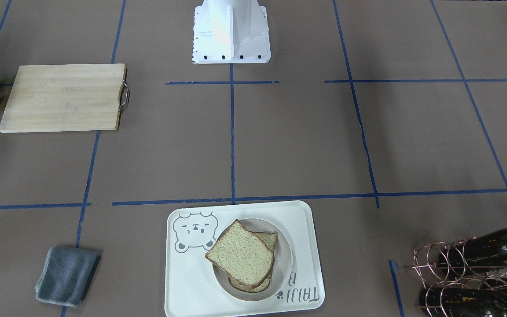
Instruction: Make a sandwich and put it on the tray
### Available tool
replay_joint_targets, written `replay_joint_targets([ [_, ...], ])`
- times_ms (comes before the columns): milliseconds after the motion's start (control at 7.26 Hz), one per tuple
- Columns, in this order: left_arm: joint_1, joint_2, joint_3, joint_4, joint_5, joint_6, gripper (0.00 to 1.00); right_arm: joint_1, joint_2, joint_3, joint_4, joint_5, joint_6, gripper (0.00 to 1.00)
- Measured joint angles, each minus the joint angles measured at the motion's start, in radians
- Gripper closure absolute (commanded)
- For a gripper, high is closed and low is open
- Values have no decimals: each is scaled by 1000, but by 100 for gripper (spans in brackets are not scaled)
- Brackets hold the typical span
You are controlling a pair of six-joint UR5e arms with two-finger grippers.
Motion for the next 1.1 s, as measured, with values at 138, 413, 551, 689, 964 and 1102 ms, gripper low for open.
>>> replay_joint_targets([
  [138, -19, -2, 4, 1, 3, 1, 0, 0, 0, 0, 0, -1, 0, 0],
  [413, -36, 1, 7, 1, 13, -1, 0, 0, -2, 0, 0, 0, 1, 0],
  [551, -38, 5, 9, 1, 18, 1, 0, 0, -1, 1, 0, 0, 2, 0],
  [689, -39, 9, 9, 1, 21, 3, 0, 0, 1, 2, 0, 0, 2, 0],
  [964, -40, 15, 1, 1, 23, 4, 0, 0, 3, 1, 0, 0, 2, 0],
  [1102, -40, 17, -2, 1, 23, 4, 0, 0, 3, 0, 0, 0, 2, 0],
])
